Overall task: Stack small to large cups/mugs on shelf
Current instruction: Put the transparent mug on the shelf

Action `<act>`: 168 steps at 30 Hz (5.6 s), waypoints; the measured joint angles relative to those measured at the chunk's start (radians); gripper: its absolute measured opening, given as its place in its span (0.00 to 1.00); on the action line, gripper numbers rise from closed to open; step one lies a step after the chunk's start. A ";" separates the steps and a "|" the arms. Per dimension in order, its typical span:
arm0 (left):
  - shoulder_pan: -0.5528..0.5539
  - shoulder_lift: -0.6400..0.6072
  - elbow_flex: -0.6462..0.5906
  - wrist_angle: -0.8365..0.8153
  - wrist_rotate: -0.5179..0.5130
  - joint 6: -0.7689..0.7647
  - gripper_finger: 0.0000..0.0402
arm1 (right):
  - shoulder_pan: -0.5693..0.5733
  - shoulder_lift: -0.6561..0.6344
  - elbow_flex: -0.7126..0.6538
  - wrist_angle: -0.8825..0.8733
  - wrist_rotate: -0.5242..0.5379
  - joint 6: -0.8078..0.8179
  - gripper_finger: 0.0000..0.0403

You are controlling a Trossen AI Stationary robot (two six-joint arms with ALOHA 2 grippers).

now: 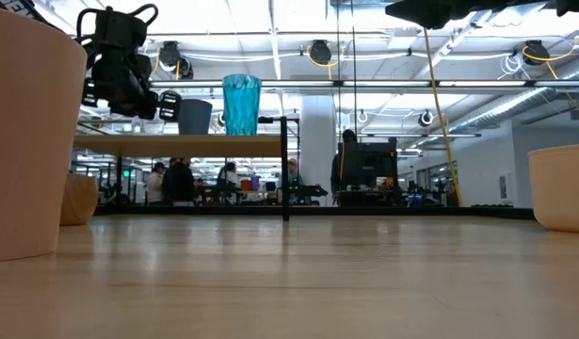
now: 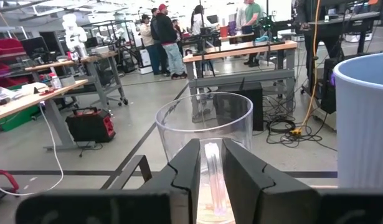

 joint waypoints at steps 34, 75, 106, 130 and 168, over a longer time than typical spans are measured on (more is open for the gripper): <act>-0.275 -0.186 -0.001 0.004 -0.232 0.066 0.17 | 0.000 0.000 0.000 -0.006 0.000 0.010 0.98; -1.091 -0.094 0.535 -0.001 -0.452 0.603 0.28 | 0.002 -0.012 0.000 -0.156 -0.001 0.129 0.98; -0.462 0.157 1.505 -1.999 0.530 -0.385 0.32 | 0.063 -0.075 0.000 -0.319 -0.010 0.239 0.98; 0.269 0.492 1.588 -2.303 0.836 0.010 0.44 | 0.062 -0.075 0.000 -0.319 -0.010 0.195 0.98; 0.402 0.633 1.587 -2.303 0.838 0.163 0.44 | 0.062 -0.074 0.000 -0.296 -0.010 0.219 0.98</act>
